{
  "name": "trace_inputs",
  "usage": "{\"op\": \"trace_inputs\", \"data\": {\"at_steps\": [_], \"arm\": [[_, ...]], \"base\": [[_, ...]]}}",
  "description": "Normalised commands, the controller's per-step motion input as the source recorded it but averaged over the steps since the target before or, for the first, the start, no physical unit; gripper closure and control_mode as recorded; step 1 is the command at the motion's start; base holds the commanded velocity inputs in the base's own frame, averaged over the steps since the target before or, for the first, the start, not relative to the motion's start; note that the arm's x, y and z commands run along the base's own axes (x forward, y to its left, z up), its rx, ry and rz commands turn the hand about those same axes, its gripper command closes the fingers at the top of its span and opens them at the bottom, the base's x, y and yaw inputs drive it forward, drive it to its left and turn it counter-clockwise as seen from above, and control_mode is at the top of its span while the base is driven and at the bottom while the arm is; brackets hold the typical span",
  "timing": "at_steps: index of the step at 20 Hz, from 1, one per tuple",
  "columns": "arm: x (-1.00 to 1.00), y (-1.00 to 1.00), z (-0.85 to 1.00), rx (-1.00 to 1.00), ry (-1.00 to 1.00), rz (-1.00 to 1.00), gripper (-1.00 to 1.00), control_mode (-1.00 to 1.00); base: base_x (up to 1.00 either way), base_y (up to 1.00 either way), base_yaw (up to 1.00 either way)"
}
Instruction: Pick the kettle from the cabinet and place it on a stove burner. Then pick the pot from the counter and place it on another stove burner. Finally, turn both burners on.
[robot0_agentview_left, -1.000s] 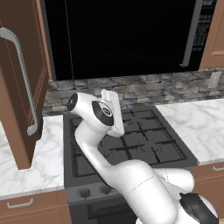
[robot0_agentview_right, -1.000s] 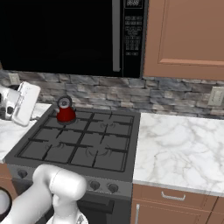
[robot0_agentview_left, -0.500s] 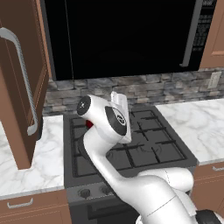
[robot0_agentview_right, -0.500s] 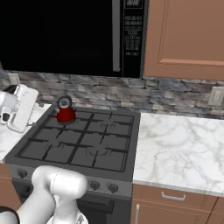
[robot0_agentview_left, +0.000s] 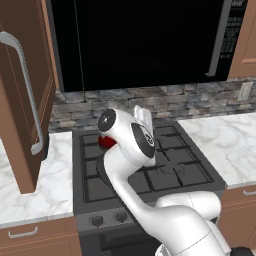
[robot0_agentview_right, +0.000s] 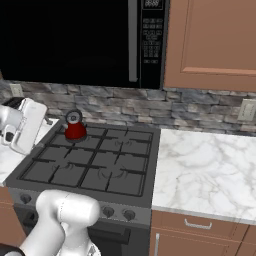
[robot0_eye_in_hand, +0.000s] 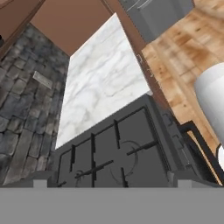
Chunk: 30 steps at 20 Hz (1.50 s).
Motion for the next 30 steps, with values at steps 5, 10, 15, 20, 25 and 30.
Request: {"op": "trace_inputs", "data": {"at_steps": [5, 10, 15, 20, 25, 30], "arm": [[-0.15, 0.0, 0.0, 0.0, -0.06, 0.0, -1.0, -1.0], [-0.47, 0.0, 0.0, 0.0, -0.17, -0.03, -1.0, -1.0], [-0.34, 0.0, 0.0, 0.0, -0.08, -0.02, -1.0, -1.0], [-0.04, 0.0, 0.0, 0.0, -0.01, 0.0, -1.0, 1.0], [0.0, 0.0, 0.0, 0.0, 0.0, 0.0, -1.0, 1.0], [0.0, 0.0, 0.0, 0.0, 0.0, 0.0, -1.0, 1.0]], "base": [[0.0, 0.0, 0.0], [0.0, 0.0, 0.0], [0.0, 0.0, 0.0], [-0.02, 0.0, 0.0], [-0.79, 0.0, -0.03], [-1.0, 0.01, -0.04]]}}
